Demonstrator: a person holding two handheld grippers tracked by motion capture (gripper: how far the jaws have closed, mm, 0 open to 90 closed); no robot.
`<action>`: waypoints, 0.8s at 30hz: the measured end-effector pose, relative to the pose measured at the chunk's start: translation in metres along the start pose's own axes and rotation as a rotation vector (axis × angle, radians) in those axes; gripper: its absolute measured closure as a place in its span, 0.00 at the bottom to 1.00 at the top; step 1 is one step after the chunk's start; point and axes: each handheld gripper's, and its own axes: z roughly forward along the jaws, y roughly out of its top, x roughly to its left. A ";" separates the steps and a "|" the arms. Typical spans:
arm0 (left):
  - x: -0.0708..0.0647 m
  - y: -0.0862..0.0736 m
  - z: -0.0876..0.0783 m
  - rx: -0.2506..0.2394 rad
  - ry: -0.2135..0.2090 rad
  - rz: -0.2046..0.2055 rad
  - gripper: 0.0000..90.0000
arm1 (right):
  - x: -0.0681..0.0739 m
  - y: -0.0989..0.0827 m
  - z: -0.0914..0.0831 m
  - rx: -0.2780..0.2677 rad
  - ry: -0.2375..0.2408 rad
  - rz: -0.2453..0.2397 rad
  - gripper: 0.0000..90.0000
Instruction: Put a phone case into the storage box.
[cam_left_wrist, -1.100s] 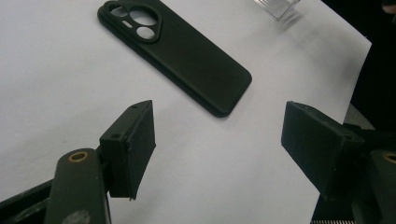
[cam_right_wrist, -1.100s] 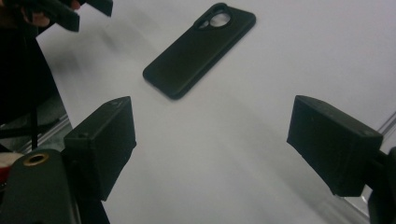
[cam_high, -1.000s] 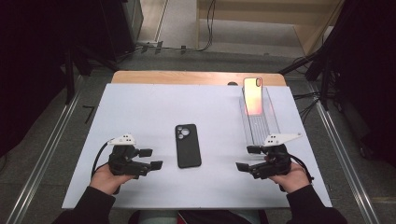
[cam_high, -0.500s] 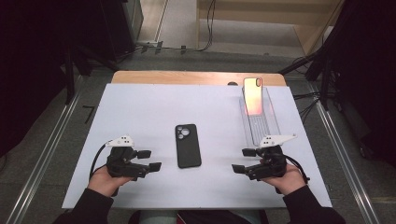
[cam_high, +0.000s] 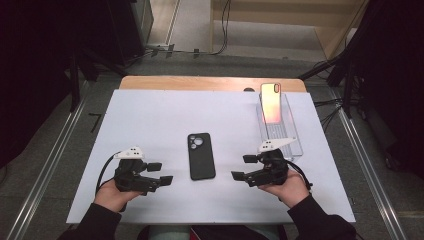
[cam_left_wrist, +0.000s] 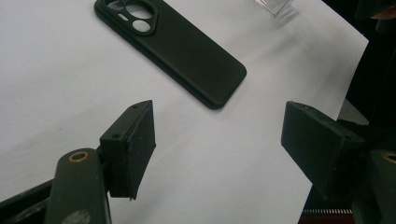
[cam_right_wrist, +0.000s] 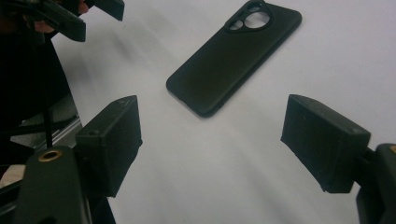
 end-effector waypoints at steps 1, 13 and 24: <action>0.000 0.000 0.000 0.001 0.000 0.001 0.30 | 0.000 0.002 0.002 -0.002 0.002 -0.002 0.22; 0.000 -0.003 -0.003 -0.008 0.004 -0.005 0.30 | 0.006 0.025 0.037 0.024 -0.014 -0.017 0.32; 0.000 -0.009 -0.006 -0.011 0.010 -0.016 0.30 | 0.006 0.042 0.067 0.047 0.007 -0.017 0.53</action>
